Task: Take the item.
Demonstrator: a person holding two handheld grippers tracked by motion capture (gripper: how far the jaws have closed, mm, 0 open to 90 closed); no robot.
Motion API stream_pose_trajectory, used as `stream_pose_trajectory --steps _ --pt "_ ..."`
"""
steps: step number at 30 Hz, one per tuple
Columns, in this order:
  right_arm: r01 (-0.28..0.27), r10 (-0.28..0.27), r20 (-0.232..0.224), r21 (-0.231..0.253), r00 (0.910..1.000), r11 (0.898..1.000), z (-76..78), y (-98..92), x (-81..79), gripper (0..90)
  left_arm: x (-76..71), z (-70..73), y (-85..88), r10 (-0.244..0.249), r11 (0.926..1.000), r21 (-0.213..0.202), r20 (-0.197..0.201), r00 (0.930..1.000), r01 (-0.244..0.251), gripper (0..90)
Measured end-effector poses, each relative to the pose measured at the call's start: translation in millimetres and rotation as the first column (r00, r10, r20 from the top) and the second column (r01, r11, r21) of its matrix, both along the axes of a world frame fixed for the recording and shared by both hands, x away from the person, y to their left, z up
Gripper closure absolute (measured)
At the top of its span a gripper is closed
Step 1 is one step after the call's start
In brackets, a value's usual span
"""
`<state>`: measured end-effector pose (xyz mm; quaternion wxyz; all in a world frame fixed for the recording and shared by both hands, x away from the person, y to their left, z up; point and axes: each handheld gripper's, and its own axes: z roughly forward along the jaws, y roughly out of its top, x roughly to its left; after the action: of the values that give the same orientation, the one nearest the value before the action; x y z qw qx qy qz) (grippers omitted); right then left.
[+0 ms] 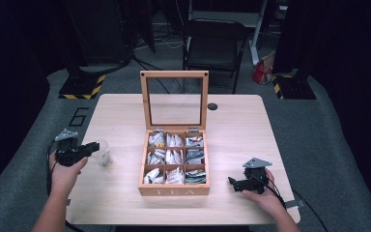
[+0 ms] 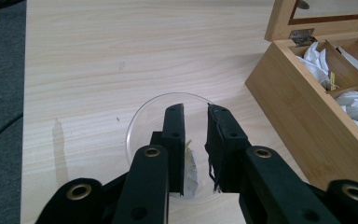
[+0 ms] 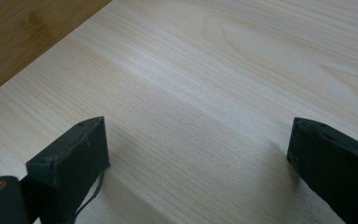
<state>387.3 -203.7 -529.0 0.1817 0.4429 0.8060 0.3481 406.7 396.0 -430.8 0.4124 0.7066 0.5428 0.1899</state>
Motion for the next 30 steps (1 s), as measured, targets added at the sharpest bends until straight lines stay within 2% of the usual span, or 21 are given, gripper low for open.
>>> stream_pose_trajectory --steps 6,11,12,13,17,19,30 --pt "0.0 0.0 0.0 0.0 1.0 1.0 0.0 0.0 0.0 4.6 -1.8 6.8 -2.2 -0.021 0.9998 0.003 0.0 0.9998 0.021 72.3" --pt "0.0 0.0 0.0 0.0 1.0 1.0 0.0 0.0 0.0 4.6 -2.8 11.4 -6.7 -0.021 0.9997 0.012 0.016 0.9997 0.02 65.5" --pt "0.0 0.0 0.0 0.0 1.0 1.0 0.0 0.0 0.0 4.6 -2.7 11.8 -8.7 -0.009 1.0 0.002 0.027 0.9996 0.009 63.8" --pt "0.0 0.0 0.0 0.0 1.0 1.0 0.0 0.0 0.0 4.6 -3.4 13.4 -8.3 -0.022 0.9997 0.008 0.01 0.9997 0.022 63.0" --pt "0.0 0.0 0.0 0.0 1.0 1.0 0.0 0.0 0.0 4.6 -4.5 17.0 -12.3 -0.025 0.9996 0.013 0.017 0.9995 0.025 58.3" --pt "0.0 0.0 0.0 0.0 1.0 1.0 0.0 0.0 0.0 4.6 -4.9 18.6 -14.5 -0.027 0.9995 0.016 0.031 0.9992 0.027 57.7" --pt "0.0 0.0 0.0 0.0 1.0 1.0 0.0 0.0 0.0 4.5 -9.2 25.5 -29.7 -0.067 0.9974 0.029 0.049 0.9966 0.066 55.0"
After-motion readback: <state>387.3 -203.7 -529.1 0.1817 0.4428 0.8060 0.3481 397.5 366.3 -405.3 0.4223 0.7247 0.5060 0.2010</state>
